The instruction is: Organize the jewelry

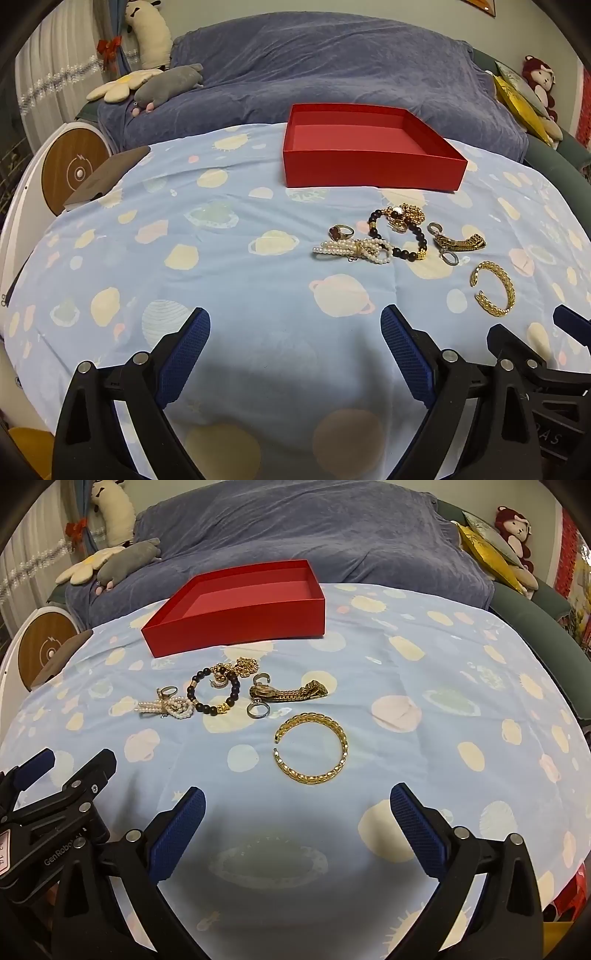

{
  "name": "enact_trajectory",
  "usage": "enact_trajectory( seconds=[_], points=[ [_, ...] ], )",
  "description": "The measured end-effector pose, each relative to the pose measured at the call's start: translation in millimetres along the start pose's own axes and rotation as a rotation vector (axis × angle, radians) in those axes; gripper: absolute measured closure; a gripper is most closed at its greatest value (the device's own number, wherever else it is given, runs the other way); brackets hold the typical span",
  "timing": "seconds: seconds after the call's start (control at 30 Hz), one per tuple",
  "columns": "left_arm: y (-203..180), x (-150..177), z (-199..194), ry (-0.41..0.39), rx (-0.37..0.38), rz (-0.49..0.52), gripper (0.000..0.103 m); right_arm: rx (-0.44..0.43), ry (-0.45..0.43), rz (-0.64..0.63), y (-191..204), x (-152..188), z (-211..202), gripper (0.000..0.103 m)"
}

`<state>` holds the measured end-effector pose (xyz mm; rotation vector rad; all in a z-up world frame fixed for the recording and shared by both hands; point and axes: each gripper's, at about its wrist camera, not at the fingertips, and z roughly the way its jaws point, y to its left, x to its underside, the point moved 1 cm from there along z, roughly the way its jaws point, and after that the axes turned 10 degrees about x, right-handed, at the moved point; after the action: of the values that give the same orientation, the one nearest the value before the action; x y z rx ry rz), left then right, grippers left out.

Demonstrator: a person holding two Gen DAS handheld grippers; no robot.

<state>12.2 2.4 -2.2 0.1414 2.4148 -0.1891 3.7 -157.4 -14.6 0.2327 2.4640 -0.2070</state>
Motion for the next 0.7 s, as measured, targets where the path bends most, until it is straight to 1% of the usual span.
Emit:
enact_trajectory(
  seconds=[0.37,0.7],
  points=[
    [-5.8,4.0,4.5,-0.008,-0.019,0.021,0.012,0.011,-0.013,-0.002,-2.0,0.4,1.3,0.005],
    [-3.1,3.7,3.5,-0.01,-0.023,0.019,0.012,0.014,-0.019,-0.004,-1.7,2.4,-0.8,0.005]
  ],
)
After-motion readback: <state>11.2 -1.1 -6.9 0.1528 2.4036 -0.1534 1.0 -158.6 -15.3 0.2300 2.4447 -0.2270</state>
